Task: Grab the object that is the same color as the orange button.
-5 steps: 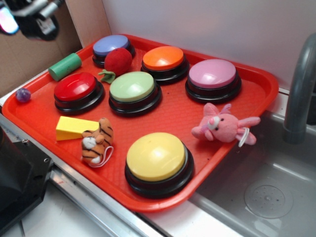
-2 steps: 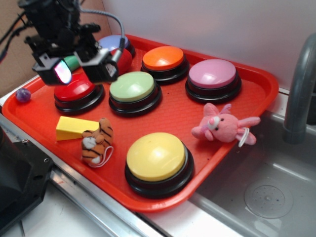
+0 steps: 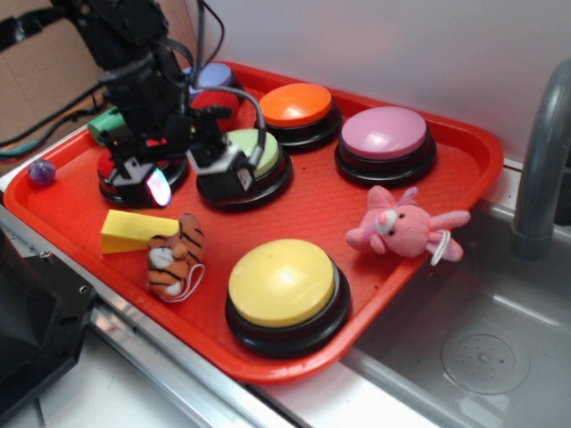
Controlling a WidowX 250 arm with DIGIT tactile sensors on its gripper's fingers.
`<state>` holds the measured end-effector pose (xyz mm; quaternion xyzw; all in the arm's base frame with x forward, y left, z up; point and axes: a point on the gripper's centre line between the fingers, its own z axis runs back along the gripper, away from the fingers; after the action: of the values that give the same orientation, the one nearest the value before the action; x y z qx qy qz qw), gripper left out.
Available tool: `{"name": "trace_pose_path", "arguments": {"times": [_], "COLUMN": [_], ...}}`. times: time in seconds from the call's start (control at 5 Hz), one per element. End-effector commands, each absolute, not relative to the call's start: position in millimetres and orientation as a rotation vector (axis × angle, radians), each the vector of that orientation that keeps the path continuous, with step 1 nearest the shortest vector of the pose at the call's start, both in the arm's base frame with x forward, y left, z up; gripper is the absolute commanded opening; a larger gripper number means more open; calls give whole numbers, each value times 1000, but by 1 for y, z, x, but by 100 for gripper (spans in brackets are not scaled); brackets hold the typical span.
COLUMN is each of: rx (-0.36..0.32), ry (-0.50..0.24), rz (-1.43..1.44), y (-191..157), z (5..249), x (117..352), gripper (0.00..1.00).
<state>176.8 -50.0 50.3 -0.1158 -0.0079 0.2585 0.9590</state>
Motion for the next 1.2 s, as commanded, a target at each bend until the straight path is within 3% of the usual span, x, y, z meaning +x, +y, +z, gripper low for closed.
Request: {"name": "trace_pose_path", "arguments": {"times": [0.0,0.2,0.4,0.6,0.8,1.0], "rx": [-260,-229,-188,-177,-136,-163], "ry": [5,3,-8,-13,-43,-57], "rz": [585,643,677,693,713,672], "y": [-59,-59,-60,-59,-56,-49], "z": [39,31,29,30,34,54], "x": [173,171,169,168,168,173], "gripper": [100,100,9,0,0,0]}}
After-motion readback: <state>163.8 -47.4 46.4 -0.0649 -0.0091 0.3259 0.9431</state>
